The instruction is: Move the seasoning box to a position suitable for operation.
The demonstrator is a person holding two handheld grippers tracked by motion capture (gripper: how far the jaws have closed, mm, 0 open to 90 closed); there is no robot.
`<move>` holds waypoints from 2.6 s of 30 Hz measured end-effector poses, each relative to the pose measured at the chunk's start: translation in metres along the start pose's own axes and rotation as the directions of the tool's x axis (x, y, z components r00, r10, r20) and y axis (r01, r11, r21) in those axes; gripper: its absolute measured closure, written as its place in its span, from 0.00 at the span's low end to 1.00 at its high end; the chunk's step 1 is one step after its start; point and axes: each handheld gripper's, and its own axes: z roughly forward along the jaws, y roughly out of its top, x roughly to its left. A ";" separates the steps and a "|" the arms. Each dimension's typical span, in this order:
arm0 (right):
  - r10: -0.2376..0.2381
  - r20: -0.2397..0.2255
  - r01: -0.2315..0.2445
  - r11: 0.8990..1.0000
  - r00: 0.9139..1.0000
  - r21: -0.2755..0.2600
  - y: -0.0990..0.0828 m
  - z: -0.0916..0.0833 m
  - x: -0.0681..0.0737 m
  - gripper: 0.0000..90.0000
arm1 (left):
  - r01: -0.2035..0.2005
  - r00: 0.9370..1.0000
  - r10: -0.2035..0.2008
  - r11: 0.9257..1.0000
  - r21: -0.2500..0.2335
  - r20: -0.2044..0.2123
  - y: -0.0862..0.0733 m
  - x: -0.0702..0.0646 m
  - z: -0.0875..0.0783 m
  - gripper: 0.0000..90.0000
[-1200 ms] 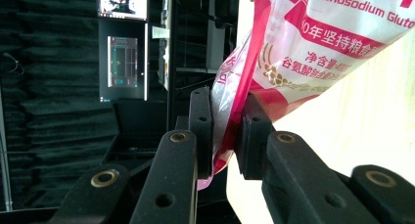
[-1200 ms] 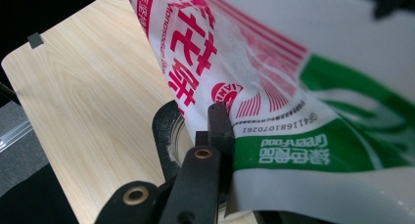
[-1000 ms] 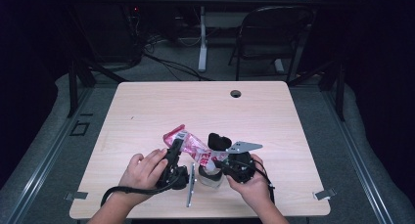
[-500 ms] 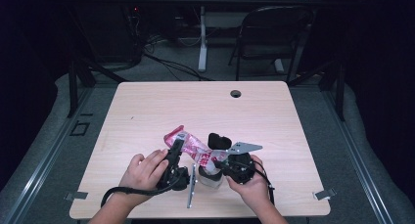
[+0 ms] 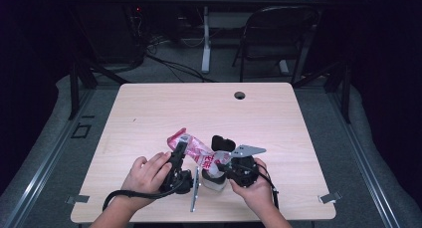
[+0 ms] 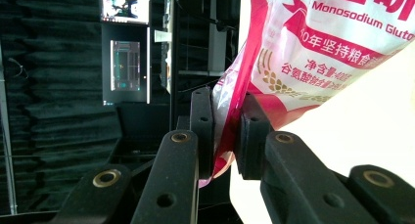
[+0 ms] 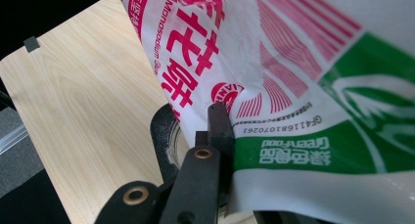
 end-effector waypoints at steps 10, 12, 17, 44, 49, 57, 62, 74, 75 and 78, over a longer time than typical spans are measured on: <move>-0.006 0.001 0.006 1.000 1.000 0.010 0.000 0.000 0.000 1.00 | -0.009 1.000 0.009 1.000 -0.006 -0.007 0.001 0.000 0.000 0.90; -0.007 0.005 0.007 1.000 1.000 0.009 0.000 0.000 0.000 1.00 | -0.008 1.000 0.008 1.000 -0.006 -0.007 0.001 0.000 0.000 0.90; -0.007 0.008 0.006 1.000 1.000 0.004 0.000 0.001 0.001 1.00 | -0.014 1.000 0.014 1.000 -0.005 -0.007 0.002 0.001 0.000 0.90; -0.030 0.031 0.030 1.000 0.999 -0.001 0.000 0.001 0.005 1.00 | -0.028 1.000 0.027 1.000 -0.012 -0.014 0.006 0.005 -0.002 0.90; -0.035 0.035 0.036 0.999 0.999 -0.009 0.000 0.002 0.005 1.00 | -0.023 1.000 0.023 1.000 -0.012 -0.014 0.006 0.005 -0.002 0.90; -0.027 0.031 0.028 1.000 0.999 -0.006 0.000 0.003 0.005 1.00 | -0.024 1.000 0.023 1.000 -0.019 -0.017 0.007 0.004 -0.003 0.90; -0.031 0.034 0.031 1.000 0.999 -0.004 0.000 0.003 0.006 1.00 | -0.021 1.000 0.020 1.000 -0.019 -0.019 0.008 0.005 -0.004 0.91; -0.026 0.040 0.026 1.000 0.999 -0.015 -0.001 0.003 0.006 1.00 | -0.027 0.999 0.026 0.999 -0.028 -0.024 0.011 0.006 -0.005 0.91; -0.030 0.040 0.030 0.999 0.999 -0.011 0.000 0.003 0.006 1.00 | -0.025 0.999 0.025 0.999 -0.028 -0.024 0.011 0.006 -0.005 0.91; -0.030 0.041 0.031 0.999 0.999 -0.012 0.000 0.003 0.006 1.00 | -0.027 0.999 0.027 0.999 -0.028 -0.021 0.011 0.006 -0.005 0.91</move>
